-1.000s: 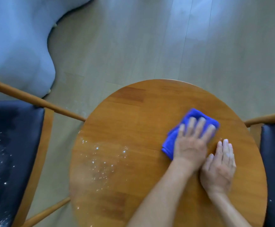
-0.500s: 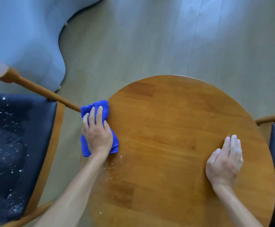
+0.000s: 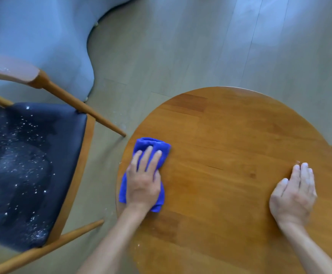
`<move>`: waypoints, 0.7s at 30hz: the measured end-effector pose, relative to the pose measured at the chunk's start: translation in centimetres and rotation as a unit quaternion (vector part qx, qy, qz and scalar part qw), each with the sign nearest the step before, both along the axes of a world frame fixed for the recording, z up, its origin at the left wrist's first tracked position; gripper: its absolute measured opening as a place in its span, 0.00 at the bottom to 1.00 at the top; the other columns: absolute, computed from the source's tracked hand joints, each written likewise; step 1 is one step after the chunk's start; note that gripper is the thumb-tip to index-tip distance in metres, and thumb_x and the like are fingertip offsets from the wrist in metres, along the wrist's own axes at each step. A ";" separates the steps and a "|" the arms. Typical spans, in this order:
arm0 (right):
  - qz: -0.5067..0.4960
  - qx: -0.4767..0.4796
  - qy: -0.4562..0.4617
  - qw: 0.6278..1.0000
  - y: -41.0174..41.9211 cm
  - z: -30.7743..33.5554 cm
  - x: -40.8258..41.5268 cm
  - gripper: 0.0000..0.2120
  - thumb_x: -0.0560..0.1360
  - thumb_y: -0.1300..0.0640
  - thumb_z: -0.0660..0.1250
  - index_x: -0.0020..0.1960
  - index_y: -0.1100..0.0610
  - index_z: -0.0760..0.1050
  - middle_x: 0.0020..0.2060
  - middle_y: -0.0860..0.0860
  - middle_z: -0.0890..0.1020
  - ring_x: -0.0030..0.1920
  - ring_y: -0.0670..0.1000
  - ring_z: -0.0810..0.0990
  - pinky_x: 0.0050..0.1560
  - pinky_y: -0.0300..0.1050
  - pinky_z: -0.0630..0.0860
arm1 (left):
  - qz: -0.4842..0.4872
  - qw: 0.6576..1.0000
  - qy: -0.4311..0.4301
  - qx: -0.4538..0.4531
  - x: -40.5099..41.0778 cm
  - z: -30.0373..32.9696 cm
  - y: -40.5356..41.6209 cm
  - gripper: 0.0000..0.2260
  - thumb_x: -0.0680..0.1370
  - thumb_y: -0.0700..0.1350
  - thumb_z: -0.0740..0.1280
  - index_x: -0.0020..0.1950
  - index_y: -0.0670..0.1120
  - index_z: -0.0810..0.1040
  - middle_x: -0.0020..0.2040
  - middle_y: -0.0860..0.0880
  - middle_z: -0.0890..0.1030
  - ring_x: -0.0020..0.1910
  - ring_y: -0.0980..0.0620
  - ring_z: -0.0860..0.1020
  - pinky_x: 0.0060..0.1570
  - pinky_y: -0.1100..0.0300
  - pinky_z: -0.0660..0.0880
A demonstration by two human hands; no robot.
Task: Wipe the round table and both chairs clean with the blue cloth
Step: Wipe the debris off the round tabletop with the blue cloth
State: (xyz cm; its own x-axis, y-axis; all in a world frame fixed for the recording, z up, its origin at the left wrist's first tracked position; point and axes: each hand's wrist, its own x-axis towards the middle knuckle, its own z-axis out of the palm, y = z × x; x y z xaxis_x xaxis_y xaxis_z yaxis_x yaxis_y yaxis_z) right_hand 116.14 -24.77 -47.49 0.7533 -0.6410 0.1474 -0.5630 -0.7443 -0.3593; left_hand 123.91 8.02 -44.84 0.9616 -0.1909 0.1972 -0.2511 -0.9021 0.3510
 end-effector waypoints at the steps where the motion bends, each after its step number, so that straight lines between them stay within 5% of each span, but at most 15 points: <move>1: -0.003 -0.003 -0.002 1.000 0.1 0.0 0.0 0.25 0.76 0.60 0.52 0.70 0.70 0.64 0.72 0.65 0.65 0.73 0.64 0.62 0.71 0.61 0.58 | 0.074 0.997 0.013 -0.014 1.4 -0.1 3.0 0.20 0.75 0.38 0.61 0.66 0.41 0.76 0.68 0.42 0.74 0.66 0.36 0.71 0.66 0.44 0.69; 4: -0.013 -0.006 0.001 1.000 0.3 0.0 0.2 0.25 0.76 0.61 0.52 0.70 0.71 0.64 0.71 0.66 0.65 0.73 0.65 0.62 0.71 0.61 0.58 | 0.242 0.965 0.051 -0.086 3.8 -0.3 5.9 0.19 0.78 0.34 0.60 0.69 0.39 0.72 0.69 0.40 0.73 0.67 0.36 0.67 0.69 0.50 0.63; 6: -0.008 -0.009 0.005 1.000 0.6 0.2 0.2 0.25 0.76 0.61 0.52 0.70 0.71 0.63 0.71 0.67 0.64 0.73 0.65 0.61 0.72 0.61 0.58 | 0.249 0.965 0.023 -0.081 3.5 0.1 3.3 0.19 0.77 0.33 0.62 0.68 0.39 0.73 0.68 0.39 0.73 0.66 0.35 0.69 0.68 0.46 0.65; 11: -0.005 -0.001 0.015 1.000 0.3 0.2 0.2 0.26 0.76 0.60 0.51 0.71 0.71 0.63 0.72 0.66 0.64 0.74 0.64 0.60 0.72 0.60 0.56 | -0.058 0.998 -0.003 -0.013 -4.2 0.6 -10.7 0.19 0.75 0.44 0.62 0.65 0.51 0.78 0.67 0.48 0.76 0.63 0.43 0.76 0.58 0.51 0.74; 14: 0.011 -0.019 0.009 1.000 0.0 0.2 -0.1 0.24 0.76 0.62 0.53 0.69 0.73 0.65 0.70 0.68 0.65 0.72 0.67 0.63 0.71 0.61 0.59 | -0.263 0.964 0.041 -0.019 -8.5 0.5 -16.0 0.16 0.79 0.47 0.57 0.63 0.56 0.78 0.67 0.51 0.76 0.64 0.46 0.74 0.57 0.53 0.73; 16: 0.019 -0.018 0.007 1.000 -0.1 0.4 -0.1 0.24 0.76 0.63 0.53 0.69 0.74 0.65 0.70 0.69 0.65 0.72 0.67 0.63 0.71 0.61 0.59 | -0.314 0.949 0.028 -0.006 -7.2 0.3 -14.0 0.17 0.78 0.46 0.59 0.64 0.55 0.78 0.67 0.50 0.76 0.65 0.46 0.73 0.58 0.53 0.73; 18: 0.013 0.000 0.011 1.000 0.1 0.7 0.1 0.25 0.76 0.61 0.51 0.70 0.73 0.64 0.71 0.68 0.64 0.73 0.66 0.61 0.73 0.59 0.56 | -0.276 0.961 0.007 0.006 -3.7 0.4 -8.3 0.19 0.74 0.42 0.63 0.65 0.51 0.79 0.67 0.47 0.76 0.65 0.43 0.75 0.59 0.50 0.73; 21: 0.008 0.003 0.011 1.000 0.3 0.7 0.2 0.26 0.77 0.60 0.50 0.71 0.72 0.62 0.72 0.66 0.63 0.74 0.65 0.59 0.73 0.57 0.54 | -0.041 0.999 0.001 -0.007 2.2 0.4 2.4 0.21 0.71 0.34 0.67 0.65 0.42 0.78 0.67 0.40 0.75 0.63 0.35 0.74 0.63 0.41 0.71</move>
